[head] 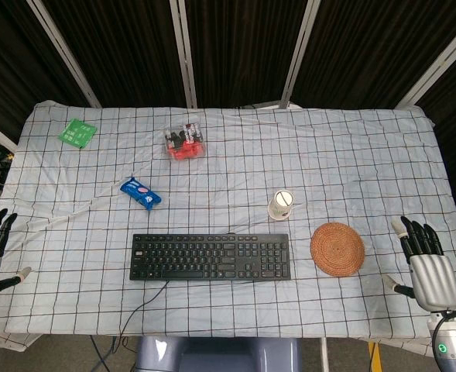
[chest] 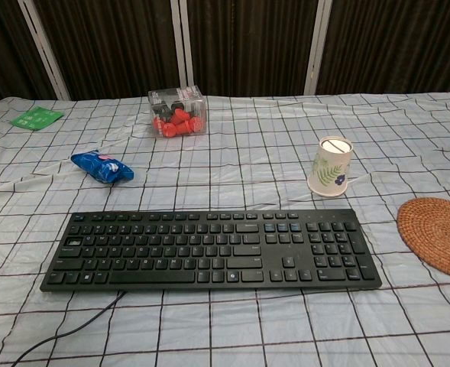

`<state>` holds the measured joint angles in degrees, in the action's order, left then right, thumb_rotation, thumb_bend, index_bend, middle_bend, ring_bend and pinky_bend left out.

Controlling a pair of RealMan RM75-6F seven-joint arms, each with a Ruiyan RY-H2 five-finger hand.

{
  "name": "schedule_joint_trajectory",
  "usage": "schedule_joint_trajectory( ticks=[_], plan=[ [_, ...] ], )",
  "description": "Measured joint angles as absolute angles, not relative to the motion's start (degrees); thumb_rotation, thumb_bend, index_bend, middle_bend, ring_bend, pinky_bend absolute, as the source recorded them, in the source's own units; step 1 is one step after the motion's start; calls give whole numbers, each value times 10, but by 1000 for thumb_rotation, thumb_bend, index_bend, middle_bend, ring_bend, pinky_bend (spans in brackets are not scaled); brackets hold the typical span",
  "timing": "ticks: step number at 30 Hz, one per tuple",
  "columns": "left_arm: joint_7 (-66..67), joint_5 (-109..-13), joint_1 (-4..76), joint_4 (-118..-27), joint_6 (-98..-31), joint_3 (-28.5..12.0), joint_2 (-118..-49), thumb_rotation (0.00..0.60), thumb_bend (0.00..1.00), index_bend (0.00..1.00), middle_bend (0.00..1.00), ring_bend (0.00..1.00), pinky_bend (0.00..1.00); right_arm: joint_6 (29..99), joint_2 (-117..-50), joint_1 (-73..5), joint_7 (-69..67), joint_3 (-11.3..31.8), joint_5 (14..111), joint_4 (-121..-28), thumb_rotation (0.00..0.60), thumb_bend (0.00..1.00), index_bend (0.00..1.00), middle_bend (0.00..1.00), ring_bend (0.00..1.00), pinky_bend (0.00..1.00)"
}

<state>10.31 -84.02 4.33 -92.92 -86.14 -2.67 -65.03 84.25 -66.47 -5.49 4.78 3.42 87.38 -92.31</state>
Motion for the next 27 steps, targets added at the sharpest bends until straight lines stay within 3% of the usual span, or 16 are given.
schedule_joint_trajectory(
  ticks=[27],
  plan=[
    [122, -840, 48, -951, -845, -19, -642, 600, 78, 0, 0, 0, 0, 835, -656, -52, 46, 31, 861, -939, 600, 98, 32, 0, 0, 0]
  ],
)
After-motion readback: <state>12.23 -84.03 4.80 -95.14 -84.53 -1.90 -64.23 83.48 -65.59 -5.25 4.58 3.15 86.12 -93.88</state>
